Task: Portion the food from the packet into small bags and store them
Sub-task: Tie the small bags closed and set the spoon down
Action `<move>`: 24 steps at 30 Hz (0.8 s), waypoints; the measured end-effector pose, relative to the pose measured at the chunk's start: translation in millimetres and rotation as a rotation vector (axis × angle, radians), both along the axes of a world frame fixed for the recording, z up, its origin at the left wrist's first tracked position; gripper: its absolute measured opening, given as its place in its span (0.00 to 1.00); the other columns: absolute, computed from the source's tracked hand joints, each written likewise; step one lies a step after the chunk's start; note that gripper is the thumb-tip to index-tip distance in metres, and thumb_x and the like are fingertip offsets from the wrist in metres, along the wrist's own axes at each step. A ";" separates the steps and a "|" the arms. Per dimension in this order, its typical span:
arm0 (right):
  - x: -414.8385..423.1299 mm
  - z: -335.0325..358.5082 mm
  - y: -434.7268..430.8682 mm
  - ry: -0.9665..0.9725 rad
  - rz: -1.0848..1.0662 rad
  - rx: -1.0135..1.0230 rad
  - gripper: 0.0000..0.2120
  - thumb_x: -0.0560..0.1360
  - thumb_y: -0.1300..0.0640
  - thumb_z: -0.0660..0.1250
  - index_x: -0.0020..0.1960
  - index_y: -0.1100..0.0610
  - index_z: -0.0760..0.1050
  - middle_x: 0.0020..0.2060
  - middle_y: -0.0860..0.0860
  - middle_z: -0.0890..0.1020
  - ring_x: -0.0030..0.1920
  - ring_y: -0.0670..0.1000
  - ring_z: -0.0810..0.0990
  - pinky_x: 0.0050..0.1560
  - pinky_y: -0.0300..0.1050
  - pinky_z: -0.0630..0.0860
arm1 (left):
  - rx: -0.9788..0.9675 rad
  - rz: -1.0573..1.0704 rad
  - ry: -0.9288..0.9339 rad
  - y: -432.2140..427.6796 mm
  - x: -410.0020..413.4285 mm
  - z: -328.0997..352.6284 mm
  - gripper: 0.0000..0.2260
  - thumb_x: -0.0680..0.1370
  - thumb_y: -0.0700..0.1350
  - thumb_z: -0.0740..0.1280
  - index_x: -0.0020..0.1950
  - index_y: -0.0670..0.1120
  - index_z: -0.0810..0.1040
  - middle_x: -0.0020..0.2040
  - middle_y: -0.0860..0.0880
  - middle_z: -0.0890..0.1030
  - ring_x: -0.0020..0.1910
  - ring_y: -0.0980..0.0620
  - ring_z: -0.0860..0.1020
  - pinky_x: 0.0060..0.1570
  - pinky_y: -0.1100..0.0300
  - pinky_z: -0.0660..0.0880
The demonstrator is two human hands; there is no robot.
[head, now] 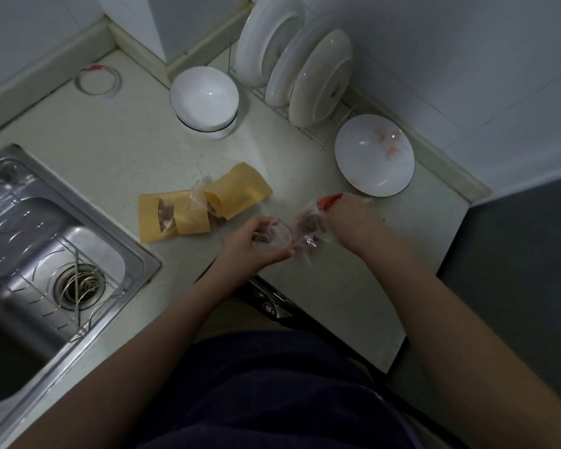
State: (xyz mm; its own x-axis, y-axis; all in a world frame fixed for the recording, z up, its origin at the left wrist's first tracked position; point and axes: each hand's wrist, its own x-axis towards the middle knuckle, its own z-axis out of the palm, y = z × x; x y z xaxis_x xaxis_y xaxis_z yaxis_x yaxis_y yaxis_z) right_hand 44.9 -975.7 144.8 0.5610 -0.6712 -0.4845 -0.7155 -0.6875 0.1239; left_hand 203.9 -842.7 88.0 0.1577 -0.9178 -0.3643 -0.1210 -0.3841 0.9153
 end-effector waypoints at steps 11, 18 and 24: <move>-30.5 -10.4 -9.2 -0.140 -0.294 0.155 0.09 0.74 0.57 0.65 0.50 0.61 0.78 0.40 0.58 0.81 0.40 0.57 0.80 0.38 0.44 0.71 | 0.067 -0.040 0.008 -0.6 -1.3 -8.7 0.24 0.66 0.50 0.79 0.60 0.54 0.76 0.53 0.57 0.77 0.52 0.59 0.77 0.47 0.64 0.75; -48.4 -3.4 -13.2 -0.578 -1.144 0.668 0.06 0.78 0.61 0.65 0.41 0.58 0.73 0.23 0.50 0.71 0.17 0.43 0.67 0.18 0.32 0.64 | 0.202 -0.137 0.075 0.6 -2.6 -12.2 0.31 0.66 0.50 0.79 0.66 0.49 0.73 0.61 0.51 0.76 0.55 0.55 0.76 0.53 0.51 0.80; -55.6 12.3 -2.5 -0.797 -1.242 0.874 0.02 0.78 0.66 0.62 0.47 0.61 0.71 0.27 0.52 0.68 0.18 0.42 0.66 0.18 0.33 0.63 | 0.170 -0.114 0.186 -4.3 -3.3 -6.7 0.22 0.68 0.46 0.78 0.60 0.52 0.77 0.55 0.47 0.80 0.53 0.51 0.81 0.50 0.54 0.81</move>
State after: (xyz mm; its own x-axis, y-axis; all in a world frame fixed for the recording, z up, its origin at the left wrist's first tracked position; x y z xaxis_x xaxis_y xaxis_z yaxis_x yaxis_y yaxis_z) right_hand -10.7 -978.2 157.1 0.2141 -0.5652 -0.7967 -0.5253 0.6211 -0.5817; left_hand 200.7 -847.0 81.3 -0.0270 -0.8491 -0.5275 -0.0081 -0.5275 0.8495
